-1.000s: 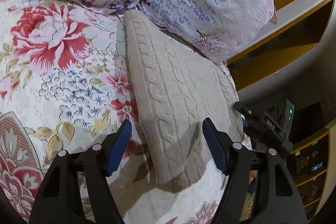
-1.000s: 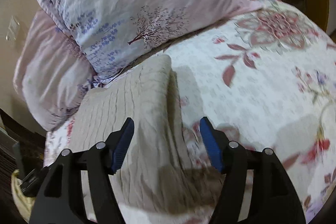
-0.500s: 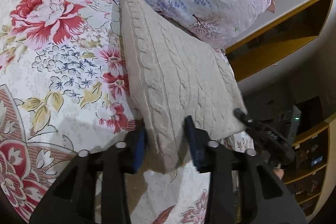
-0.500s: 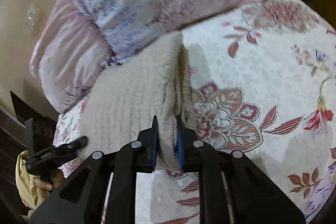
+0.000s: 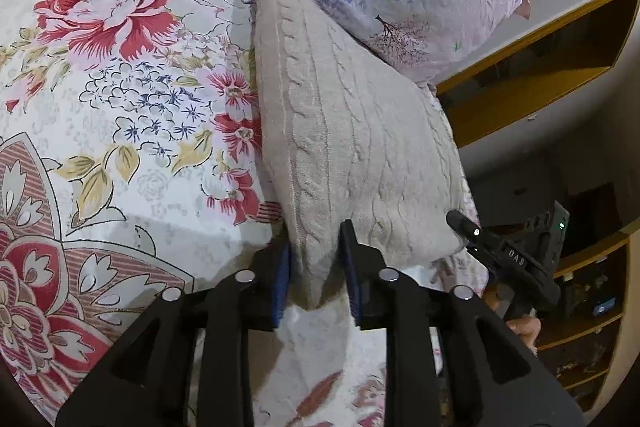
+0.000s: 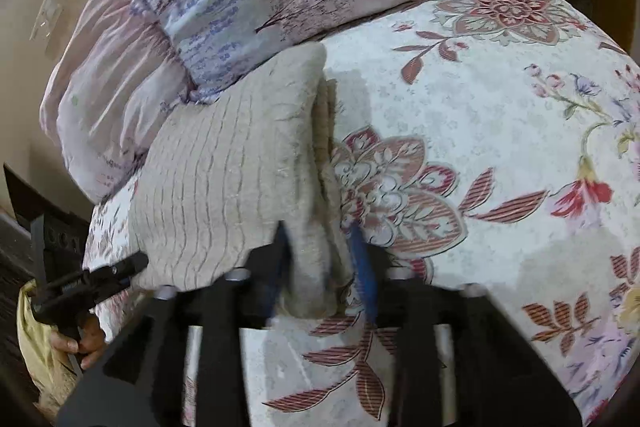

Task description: Fold small clothes

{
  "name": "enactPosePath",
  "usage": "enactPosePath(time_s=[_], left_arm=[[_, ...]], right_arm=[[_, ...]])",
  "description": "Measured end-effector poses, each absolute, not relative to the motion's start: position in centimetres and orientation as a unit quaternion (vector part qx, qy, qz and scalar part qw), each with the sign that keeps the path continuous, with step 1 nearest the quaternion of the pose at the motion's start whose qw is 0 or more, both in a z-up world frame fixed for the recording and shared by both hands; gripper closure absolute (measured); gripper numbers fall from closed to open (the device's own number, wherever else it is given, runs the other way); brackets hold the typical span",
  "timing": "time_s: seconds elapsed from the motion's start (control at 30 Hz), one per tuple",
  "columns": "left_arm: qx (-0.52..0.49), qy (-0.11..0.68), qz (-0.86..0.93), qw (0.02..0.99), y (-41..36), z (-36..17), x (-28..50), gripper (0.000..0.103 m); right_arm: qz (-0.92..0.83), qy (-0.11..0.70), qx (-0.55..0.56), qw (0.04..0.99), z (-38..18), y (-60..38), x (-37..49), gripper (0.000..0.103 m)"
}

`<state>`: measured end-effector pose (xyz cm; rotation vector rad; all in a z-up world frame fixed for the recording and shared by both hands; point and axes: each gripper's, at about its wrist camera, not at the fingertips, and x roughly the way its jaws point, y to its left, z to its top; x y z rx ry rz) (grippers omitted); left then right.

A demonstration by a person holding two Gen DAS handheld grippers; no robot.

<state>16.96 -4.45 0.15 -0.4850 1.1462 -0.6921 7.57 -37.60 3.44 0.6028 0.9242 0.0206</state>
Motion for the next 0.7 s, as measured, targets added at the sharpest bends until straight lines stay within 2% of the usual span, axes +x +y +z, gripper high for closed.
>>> enactPosePath(time_s=[0.03, 0.1, 0.2, 0.33, 0.4, 0.47, 0.6, 0.7], left_arm=[[-0.223, 0.527, -0.318, 0.756, -4.3, 0.5, 17.3, 0.071], [-0.218, 0.517, -0.313, 0.767, -4.0, 1.7, 18.0, 0.046], [-0.194, 0.508, -0.295, 0.786, -4.3, 3.3, 19.5, 0.035], [-0.167, 0.508, -0.268, 0.801, -5.4, 3.5, 21.6, 0.032], [-0.167, 0.518, -0.259, 0.798, -6.0, 2.9, 22.4, 0.031], [-0.167, 0.519, -0.255, 0.799, -6.4, 2.5, 23.0, 0.031], [-0.162, 0.512, -0.251, 0.805, -6.8, 2.6, 23.4, 0.030], [-0.157, 0.507, -0.254, 0.809, -7.3, 2.6, 23.5, 0.029]], right_arm=[[0.013, 0.429, 0.299, 0.852, 3.9, -38.1, 7.8, 0.052], [0.021, 0.413, 0.332, 0.848, 4.5, -39.2, 9.1, 0.045], [0.029, 0.410, 0.369, 0.833, 4.2, -40.4, 12.0, 0.045], [0.012, 0.424, 0.376, 0.824, 3.1, -40.8, 15.6, 0.045], [0.006, 0.429, 0.377, 0.821, 2.4, -40.5, 16.7, 0.053], [0.020, 0.430, 0.361, 0.827, 2.3, -39.6, 17.5, 0.092], [-0.012, 0.365, 0.280, 0.888, 5.1, -38.4, 16.7, 0.095], [-0.055, 0.397, 0.254, 0.880, 4.0, -38.5, 17.6, 0.095]])
